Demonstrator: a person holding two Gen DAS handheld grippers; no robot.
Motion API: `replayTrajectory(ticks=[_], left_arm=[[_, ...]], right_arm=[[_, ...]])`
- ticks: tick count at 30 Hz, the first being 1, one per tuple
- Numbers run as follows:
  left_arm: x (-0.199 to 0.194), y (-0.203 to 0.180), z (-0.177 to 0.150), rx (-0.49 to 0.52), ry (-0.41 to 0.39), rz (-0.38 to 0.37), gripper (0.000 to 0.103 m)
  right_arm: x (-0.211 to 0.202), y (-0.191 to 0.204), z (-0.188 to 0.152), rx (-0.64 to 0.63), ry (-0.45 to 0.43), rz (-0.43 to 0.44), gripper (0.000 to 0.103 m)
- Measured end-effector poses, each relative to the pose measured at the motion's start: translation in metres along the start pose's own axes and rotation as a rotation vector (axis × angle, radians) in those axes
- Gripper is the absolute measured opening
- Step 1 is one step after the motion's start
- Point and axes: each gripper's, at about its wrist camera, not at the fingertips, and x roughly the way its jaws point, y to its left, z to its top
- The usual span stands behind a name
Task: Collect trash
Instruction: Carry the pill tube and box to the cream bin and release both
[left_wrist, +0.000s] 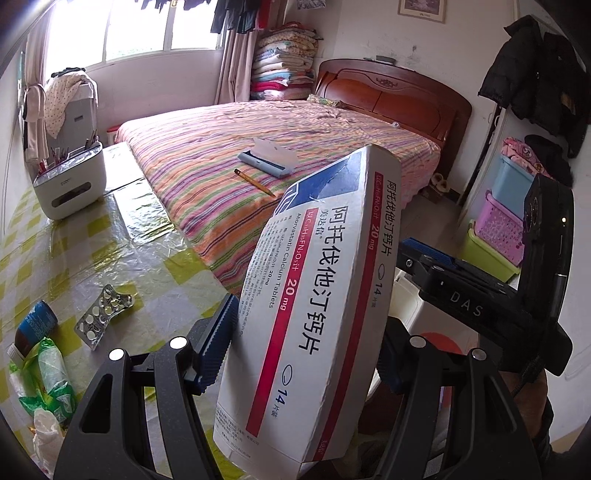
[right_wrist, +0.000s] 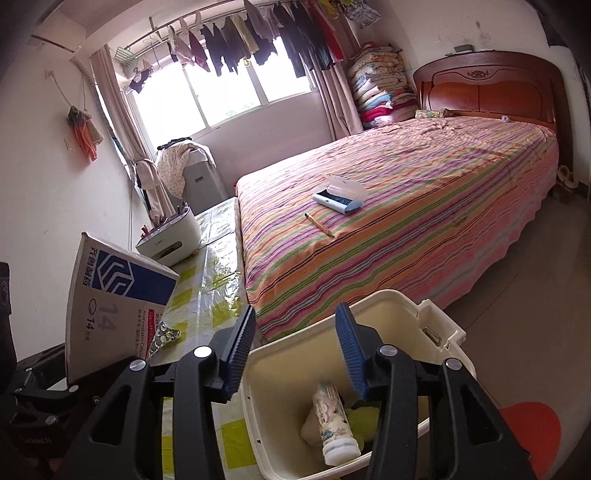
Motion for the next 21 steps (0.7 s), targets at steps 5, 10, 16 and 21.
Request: replayTrajectory(ticks=[5,10,16,21], left_arm=[[0.012,-0.006,0.000,0.000,0.019,-0.019,0.065],[0.028,-0.011,-0.001,-0.005,0.051,-0.034,0.065],[0.047,-0.020,0.000,0.001,0.076,-0.049,0.065],[0.056,-0.025,0.001,-0.009,0.084,-0.076,0.066]], right_arm=[[-0.010,-0.009,0.004,0.048,-0.060,-0.012,0.051],[-0.024,-0.025,0.010,0.142,-0.145,-0.024,0.051],[-0.035,-0.039,0.012,0.196,-0.202,-0.030,0.052],[-0.037,-0.043,0.012,0.207,-0.205,-0.028,0.052]])
